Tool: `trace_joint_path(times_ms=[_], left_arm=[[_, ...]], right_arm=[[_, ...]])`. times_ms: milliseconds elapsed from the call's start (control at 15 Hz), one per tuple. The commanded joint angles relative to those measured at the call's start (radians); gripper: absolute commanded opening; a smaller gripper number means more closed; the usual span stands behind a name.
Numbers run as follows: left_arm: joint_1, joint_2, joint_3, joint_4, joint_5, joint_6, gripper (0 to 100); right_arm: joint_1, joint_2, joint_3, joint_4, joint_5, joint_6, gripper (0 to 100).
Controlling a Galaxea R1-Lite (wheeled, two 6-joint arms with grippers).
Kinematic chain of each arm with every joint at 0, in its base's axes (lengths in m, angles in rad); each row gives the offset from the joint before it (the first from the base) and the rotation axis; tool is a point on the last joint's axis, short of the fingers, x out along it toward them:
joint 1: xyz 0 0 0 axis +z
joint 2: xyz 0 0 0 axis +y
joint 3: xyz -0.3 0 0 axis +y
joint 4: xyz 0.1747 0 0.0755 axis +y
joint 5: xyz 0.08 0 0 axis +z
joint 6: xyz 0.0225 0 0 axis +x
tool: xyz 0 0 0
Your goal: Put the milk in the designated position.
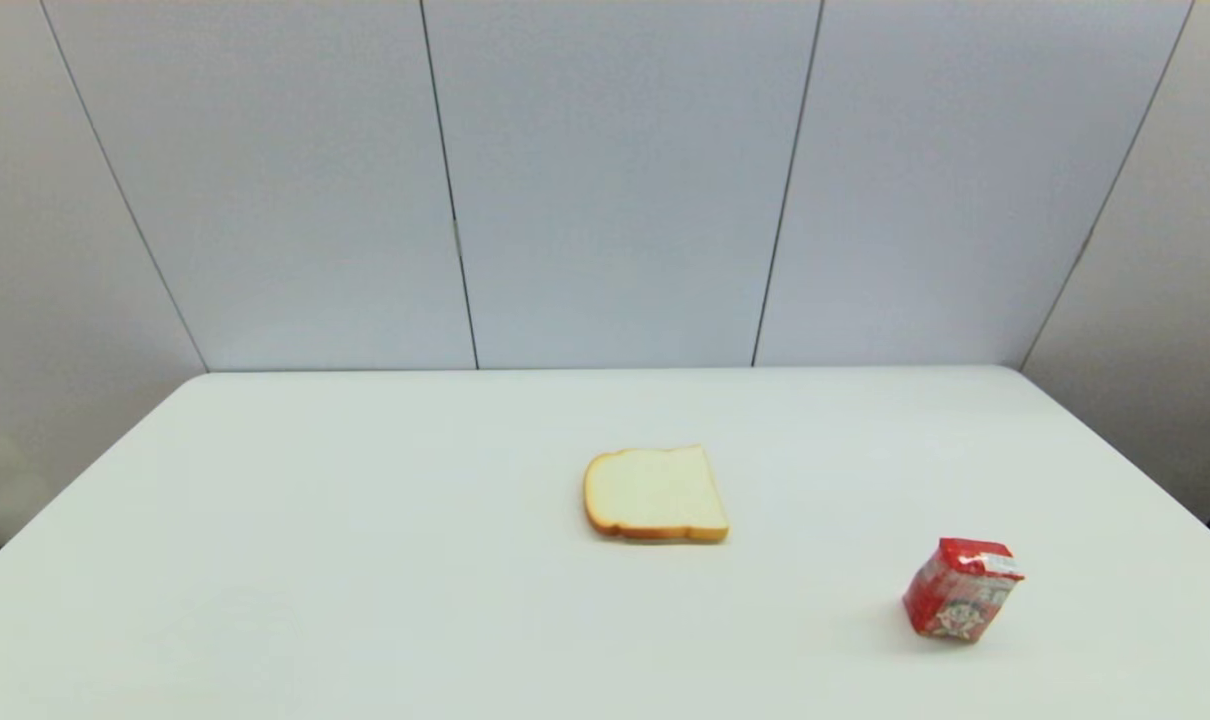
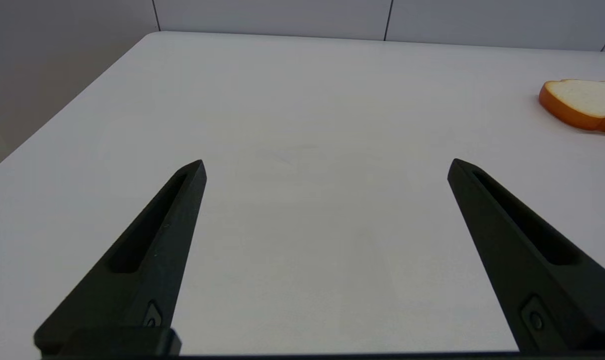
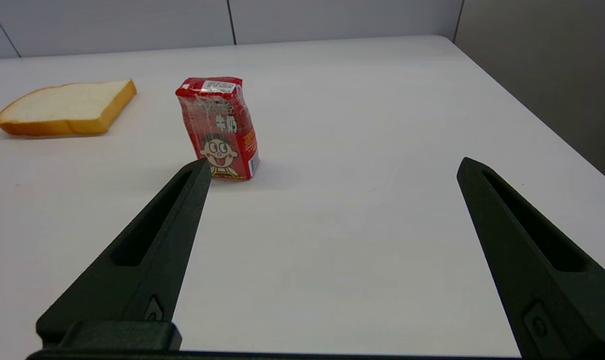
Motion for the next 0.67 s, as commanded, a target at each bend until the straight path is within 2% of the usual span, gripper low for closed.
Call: trace_joint_path(times_ms=[67, 333, 600, 667], left_arm=[[-0.001, 0.0, 0.002, 0.0, 0.0, 0.0, 100], [-0.001, 0.0, 0.002, 0.0, 0.0, 0.0, 100], [-0.001, 0.0, 0.002, 0.0, 0.0, 0.0, 100], [-0.001, 0.0, 0.002, 0.0, 0.0, 0.0, 100]], right_arm=[[0.0, 0.035, -0.003, 0.005, 0.0, 0.0, 100], [-0.003, 0.15, -0.017, -0.007, -0.003, 0.002, 100], [0.017, 0.397, -0.238, -0.047, -0.012, 0.002, 100], [0.014, 0.465, -0.313, -0.035, -0.012, 0.003, 100]])
